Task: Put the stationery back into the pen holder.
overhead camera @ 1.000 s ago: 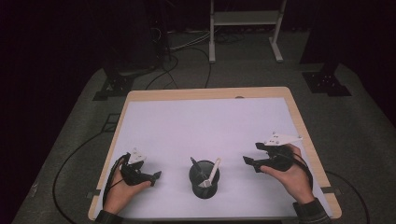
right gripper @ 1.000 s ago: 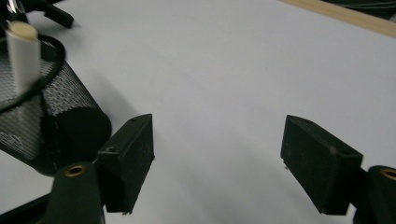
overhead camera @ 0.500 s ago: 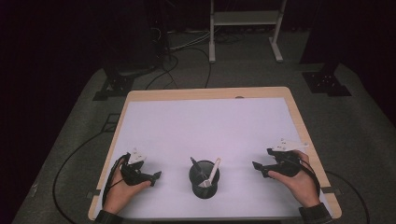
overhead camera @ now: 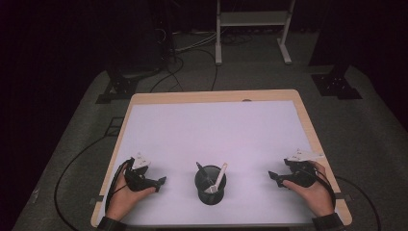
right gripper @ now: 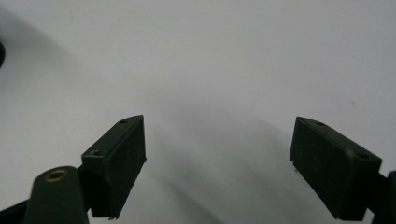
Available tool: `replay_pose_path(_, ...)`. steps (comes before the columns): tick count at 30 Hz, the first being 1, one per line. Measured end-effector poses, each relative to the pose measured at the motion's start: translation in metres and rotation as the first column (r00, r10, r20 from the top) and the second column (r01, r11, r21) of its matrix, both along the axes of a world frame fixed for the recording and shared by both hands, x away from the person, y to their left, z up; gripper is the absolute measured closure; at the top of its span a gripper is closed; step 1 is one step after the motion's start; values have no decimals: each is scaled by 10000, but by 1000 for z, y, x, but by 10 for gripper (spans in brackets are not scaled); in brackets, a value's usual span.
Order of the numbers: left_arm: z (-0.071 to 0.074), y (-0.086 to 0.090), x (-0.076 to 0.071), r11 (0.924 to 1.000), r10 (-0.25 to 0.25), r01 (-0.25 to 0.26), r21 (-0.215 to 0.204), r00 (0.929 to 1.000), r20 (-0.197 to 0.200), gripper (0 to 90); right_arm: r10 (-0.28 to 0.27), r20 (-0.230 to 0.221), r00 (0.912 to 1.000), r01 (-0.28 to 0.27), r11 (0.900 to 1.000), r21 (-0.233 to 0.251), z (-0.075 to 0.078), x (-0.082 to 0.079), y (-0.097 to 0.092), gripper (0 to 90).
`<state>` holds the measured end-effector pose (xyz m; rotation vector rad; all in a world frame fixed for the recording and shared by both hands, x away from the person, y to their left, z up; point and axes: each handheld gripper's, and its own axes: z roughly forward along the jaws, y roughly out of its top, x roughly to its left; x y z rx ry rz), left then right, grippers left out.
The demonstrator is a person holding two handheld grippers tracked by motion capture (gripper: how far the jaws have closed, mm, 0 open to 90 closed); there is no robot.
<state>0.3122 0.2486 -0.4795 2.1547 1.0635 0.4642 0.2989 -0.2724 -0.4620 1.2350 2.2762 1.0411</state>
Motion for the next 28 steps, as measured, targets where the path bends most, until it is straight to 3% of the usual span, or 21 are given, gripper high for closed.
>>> replay_pose_path(14, 0, 0, 0, 10000, -3, 3, 2, 10000, -3, 8, -331, -254, 9991, 317, 9981, -534, -17, -7, -9, 165)
replay_pose_path(20, 0, 0, 0, 10000, -2, 2, 2, 10000, 0, 8, -315, 104, 9994, 318, 9989, -329, -22, -10, -11, 155)
replay_pose_path(28, 0, 0, 0, 10000, -27, 27, 33, 10000, 31, 8, -339, 107, 9994, 342, 9990, -302, -22, -10, -11, 149)
